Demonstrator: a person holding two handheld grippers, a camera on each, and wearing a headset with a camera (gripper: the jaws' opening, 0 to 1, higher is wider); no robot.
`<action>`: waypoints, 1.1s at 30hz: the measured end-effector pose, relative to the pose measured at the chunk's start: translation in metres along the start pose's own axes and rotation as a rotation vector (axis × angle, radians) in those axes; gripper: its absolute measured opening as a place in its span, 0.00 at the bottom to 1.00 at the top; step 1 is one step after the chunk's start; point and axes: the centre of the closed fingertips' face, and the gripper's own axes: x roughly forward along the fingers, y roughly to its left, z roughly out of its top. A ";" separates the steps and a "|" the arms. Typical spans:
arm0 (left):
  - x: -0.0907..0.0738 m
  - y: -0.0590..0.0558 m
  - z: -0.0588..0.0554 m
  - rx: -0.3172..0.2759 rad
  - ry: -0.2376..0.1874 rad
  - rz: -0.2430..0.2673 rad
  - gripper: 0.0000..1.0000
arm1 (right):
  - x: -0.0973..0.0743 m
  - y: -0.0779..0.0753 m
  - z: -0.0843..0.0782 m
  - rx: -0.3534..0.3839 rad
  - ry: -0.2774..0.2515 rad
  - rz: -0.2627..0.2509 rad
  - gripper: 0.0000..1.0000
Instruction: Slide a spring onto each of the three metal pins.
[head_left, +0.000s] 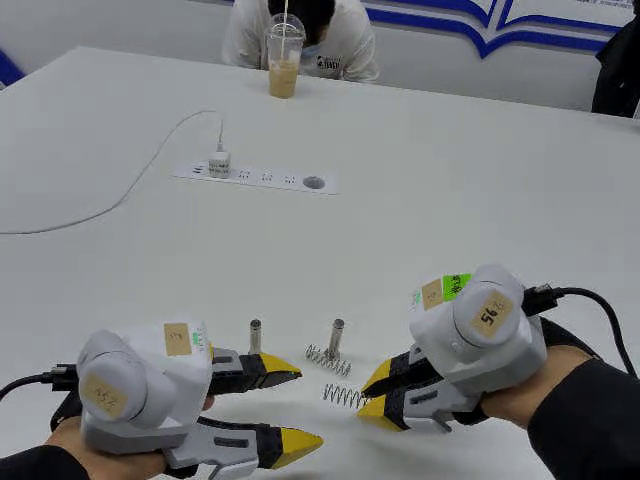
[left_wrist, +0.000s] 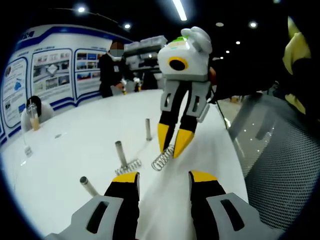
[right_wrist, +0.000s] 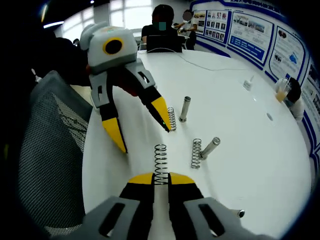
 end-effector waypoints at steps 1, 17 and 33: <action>0.001 -0.001 0.001 0.003 -0.001 -0.003 0.40 | 0.000 0.001 0.001 -0.007 -0.001 0.005 0.11; 0.006 -0.011 0.001 0.044 0.001 -0.051 0.27 | 0.005 0.018 0.011 -0.136 -0.003 0.068 0.11; 0.007 -0.016 -0.003 0.100 0.006 -0.075 0.13 | 0.004 0.024 0.010 -0.209 0.015 0.083 0.12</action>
